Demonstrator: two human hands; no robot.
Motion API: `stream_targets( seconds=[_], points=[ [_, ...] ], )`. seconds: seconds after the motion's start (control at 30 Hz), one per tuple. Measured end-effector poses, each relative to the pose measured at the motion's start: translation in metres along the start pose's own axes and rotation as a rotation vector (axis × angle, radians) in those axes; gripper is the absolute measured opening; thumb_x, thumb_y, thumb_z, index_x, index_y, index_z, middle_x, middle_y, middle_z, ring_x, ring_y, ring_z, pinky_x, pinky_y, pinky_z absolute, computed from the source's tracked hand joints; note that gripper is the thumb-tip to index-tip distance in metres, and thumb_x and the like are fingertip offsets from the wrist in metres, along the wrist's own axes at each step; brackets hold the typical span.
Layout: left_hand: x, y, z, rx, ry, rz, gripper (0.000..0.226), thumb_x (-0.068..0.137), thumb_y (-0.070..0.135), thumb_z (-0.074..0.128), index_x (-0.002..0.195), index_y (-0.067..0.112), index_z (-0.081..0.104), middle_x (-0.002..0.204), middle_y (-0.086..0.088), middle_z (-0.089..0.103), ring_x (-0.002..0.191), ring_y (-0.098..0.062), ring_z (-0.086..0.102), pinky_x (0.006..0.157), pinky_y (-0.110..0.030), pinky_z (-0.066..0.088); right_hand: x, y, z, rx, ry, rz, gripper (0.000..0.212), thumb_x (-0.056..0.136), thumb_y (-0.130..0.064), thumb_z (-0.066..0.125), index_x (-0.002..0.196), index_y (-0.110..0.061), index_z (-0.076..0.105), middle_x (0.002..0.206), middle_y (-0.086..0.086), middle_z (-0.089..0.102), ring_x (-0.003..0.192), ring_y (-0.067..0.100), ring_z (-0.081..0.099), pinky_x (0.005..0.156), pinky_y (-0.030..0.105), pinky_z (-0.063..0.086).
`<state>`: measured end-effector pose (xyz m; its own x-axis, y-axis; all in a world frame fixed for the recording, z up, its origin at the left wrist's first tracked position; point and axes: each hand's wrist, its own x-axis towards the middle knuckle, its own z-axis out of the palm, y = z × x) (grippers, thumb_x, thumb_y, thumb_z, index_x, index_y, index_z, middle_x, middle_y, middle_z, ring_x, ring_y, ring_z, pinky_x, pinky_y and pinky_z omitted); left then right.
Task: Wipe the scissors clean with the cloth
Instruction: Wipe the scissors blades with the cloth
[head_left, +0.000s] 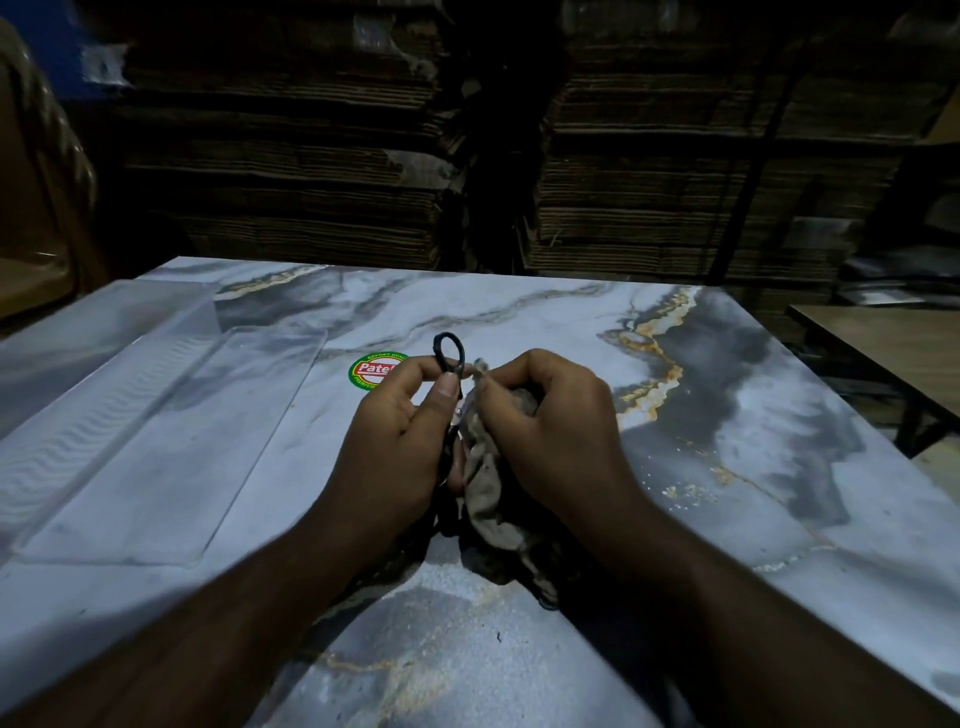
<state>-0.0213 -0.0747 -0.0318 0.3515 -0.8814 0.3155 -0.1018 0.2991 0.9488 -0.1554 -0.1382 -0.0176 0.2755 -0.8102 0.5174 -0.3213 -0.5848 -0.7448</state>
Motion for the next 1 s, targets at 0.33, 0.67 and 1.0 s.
stream_targets(
  seconds=[0.33,0.67,1.0],
  points=[
    [0.001,0.000,-0.002,-0.032,-0.010,0.001,0.020,0.109,0.022,0.048,0.102,0.021,0.066,0.049,-0.019,0.055,0.037,-0.023,0.047,0.041,-0.025,0.037,-0.003,0.001,0.004,-0.010,0.004,-0.085,0.011,0.093,-0.017,0.074,0.082,-0.015,0.073,0.076,-0.008,0.068,0.071,0.008,0.061,0.063,0.026,0.045],
    [0.004,-0.004,-0.003,-0.038,-0.008,-0.032,0.018,0.108,0.027,0.051,0.099,0.018,0.065,0.060,-0.036,0.055,0.046,-0.026,0.049,0.050,-0.040,0.038,-0.010,-0.003,0.004,-0.088,-0.021,-0.195,0.009,0.091,-0.015,0.073,0.083,-0.013,0.072,0.079,-0.003,0.068,0.075,0.012,0.062,0.068,0.029,0.047],
    [0.003,0.004,0.001,-0.050,-0.001,-0.095,0.023,0.110,0.029,0.046,0.109,0.019,0.067,0.040,-0.011,0.050,0.039,-0.026,0.038,0.059,-0.050,0.045,0.007,0.006,-0.015,0.048,0.065,0.065,0.011,0.097,-0.030,0.073,0.087,-0.028,0.071,0.078,-0.012,0.073,0.076,0.002,0.070,0.066,0.024,0.053]
  ],
)
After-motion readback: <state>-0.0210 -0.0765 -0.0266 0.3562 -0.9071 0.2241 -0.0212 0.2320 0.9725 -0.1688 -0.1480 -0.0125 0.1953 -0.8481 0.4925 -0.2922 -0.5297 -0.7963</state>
